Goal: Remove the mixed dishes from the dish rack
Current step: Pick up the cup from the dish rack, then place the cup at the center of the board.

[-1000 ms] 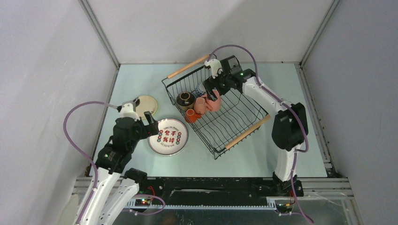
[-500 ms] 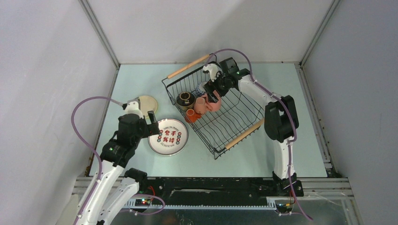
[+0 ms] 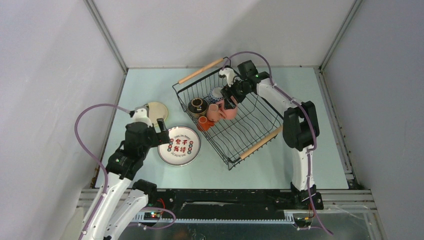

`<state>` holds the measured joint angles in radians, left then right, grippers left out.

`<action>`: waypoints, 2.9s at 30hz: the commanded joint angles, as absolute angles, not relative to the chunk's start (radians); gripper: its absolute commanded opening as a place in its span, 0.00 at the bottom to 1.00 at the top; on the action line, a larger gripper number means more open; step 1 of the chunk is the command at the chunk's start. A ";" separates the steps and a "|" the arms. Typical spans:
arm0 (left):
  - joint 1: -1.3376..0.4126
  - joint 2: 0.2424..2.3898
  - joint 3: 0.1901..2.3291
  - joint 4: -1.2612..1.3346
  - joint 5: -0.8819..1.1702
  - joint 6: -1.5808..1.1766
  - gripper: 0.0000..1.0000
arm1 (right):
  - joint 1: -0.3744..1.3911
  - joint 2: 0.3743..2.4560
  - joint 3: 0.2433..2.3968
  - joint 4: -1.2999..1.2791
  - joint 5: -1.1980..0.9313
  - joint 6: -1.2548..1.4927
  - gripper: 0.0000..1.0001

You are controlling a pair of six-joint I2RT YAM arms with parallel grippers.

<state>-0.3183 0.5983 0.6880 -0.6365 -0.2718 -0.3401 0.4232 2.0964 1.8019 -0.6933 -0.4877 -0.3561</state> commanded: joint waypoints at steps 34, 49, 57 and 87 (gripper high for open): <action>-0.320 0.511 0.663 -0.148 0.284 -0.725 1.00 | 0.414 1.304 1.260 -0.112 -0.644 0.650 0.03; -0.365 0.586 0.600 0.227 0.357 -0.939 0.98 | 0.549 1.234 1.107 0.321 -0.618 1.011 0.03; -0.413 0.630 0.582 0.343 0.339 -0.994 0.94 | 0.619 1.293 1.063 0.512 -0.610 1.136 0.03; -0.462 0.497 0.600 0.179 0.126 -0.929 0.00 | 0.678 1.371 1.036 0.519 -0.539 1.119 0.68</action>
<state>-0.4702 0.5251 0.5194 0.3313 0.2596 -1.0958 0.7048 1.4361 1.0115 0.5381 -0.5980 1.2011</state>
